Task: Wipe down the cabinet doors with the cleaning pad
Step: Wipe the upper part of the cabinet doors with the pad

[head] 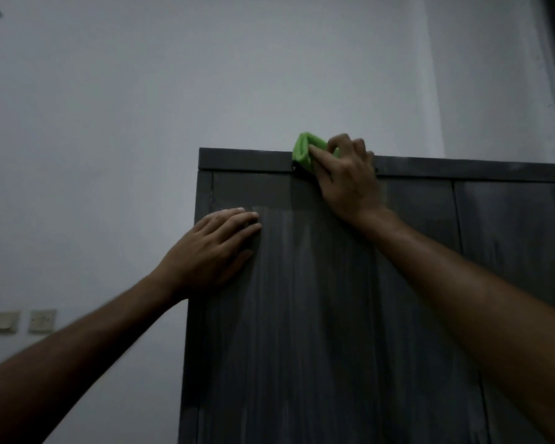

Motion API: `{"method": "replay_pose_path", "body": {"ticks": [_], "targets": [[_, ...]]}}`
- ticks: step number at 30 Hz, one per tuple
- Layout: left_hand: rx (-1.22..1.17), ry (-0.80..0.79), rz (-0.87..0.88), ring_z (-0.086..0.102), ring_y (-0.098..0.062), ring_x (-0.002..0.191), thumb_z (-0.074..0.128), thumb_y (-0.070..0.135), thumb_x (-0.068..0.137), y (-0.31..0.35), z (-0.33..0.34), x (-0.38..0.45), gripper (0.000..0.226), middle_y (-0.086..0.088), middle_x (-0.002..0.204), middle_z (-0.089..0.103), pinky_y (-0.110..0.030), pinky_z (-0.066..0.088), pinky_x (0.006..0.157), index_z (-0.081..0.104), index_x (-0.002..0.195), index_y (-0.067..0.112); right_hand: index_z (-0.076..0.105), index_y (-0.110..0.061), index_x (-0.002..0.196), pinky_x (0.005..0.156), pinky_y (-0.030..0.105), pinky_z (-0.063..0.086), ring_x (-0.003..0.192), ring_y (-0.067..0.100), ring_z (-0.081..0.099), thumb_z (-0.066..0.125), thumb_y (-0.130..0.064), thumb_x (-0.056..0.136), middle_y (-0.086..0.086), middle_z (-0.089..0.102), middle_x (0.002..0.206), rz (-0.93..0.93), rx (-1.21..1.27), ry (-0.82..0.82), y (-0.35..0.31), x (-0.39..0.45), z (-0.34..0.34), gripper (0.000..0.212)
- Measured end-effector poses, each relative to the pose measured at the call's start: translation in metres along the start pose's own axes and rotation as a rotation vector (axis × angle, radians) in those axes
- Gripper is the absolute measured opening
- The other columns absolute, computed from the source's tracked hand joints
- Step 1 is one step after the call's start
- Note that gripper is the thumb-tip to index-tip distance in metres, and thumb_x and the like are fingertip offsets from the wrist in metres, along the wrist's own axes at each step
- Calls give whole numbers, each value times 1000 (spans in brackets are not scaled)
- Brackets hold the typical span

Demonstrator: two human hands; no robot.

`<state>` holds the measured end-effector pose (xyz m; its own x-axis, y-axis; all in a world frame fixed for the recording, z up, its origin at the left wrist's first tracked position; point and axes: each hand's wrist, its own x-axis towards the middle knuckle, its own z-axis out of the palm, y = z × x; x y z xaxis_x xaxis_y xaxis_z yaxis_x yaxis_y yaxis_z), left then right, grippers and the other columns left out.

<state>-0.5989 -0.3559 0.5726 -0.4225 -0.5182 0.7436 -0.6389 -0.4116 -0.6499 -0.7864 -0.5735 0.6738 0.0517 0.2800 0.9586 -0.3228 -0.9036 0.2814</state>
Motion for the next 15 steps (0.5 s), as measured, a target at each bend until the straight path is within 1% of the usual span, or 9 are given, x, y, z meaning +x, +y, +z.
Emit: {"method": "replay_pose_path", "body": {"ticks": [2,4,5,7,9,11,12,13,15], "targets": [[0,13,-28,56,-41,136,46,37,103,7,-2,0,54,-20,148,58,-54,46,111,62,142,4,69,-21,129,83,45,43,102,36,53,57,-31,100,12,59,116,-127,44,-43,-10,-18,3,33],[-61,1,-89,52,-39,140,48,39,101,20,0,1,56,-19,151,55,-53,44,113,60,144,5,71,-22,127,78,43,42,97,32,55,60,-33,99,10,61,112,-297,53,-102,3,-38,-5,32],[-99,-6,-125,49,-38,142,48,41,100,27,2,2,59,-18,153,53,-52,41,115,58,146,6,72,-23,124,77,44,42,96,32,56,60,-34,99,10,62,111,-330,44,-109,15,-40,-12,30],[-160,-15,-193,43,-36,146,46,44,101,38,5,4,62,-16,157,49,-50,37,118,54,150,7,74,-23,121,79,45,41,95,34,58,60,-35,98,10,63,108,-283,-5,-67,38,-33,-20,29],[-153,-25,-212,38,-35,150,45,47,101,43,8,4,65,-15,160,46,-50,33,120,50,153,8,72,-23,123,80,45,39,97,36,58,58,-36,99,11,62,108,-146,-44,-9,50,-19,-21,31],[-115,-38,-209,36,-34,151,44,49,102,43,9,2,67,-14,162,43,-50,31,121,47,155,9,70,-22,126,81,44,38,101,37,55,56,-35,100,12,60,111,-31,-12,7,40,-12,-16,33],[-106,-43,-210,35,-34,152,44,50,102,43,10,1,67,-14,162,42,-50,32,122,46,156,10,70,-22,127,82,44,39,102,37,55,56,-34,100,13,60,112,-18,11,2,31,-15,-14,33],[-101,-47,-210,35,-34,152,44,50,102,43,10,1,67,-13,163,42,-51,32,122,45,156,11,70,-21,127,82,44,39,102,37,55,57,-33,99,12,60,112,-53,40,-10,26,-22,-12,33],[-96,-48,-210,34,-33,152,43,51,102,42,13,1,67,-12,163,41,-52,33,122,44,157,12,72,-20,125,79,43,41,98,34,56,59,-33,99,11,61,109,-229,73,-75,30,-40,-15,32]]}}
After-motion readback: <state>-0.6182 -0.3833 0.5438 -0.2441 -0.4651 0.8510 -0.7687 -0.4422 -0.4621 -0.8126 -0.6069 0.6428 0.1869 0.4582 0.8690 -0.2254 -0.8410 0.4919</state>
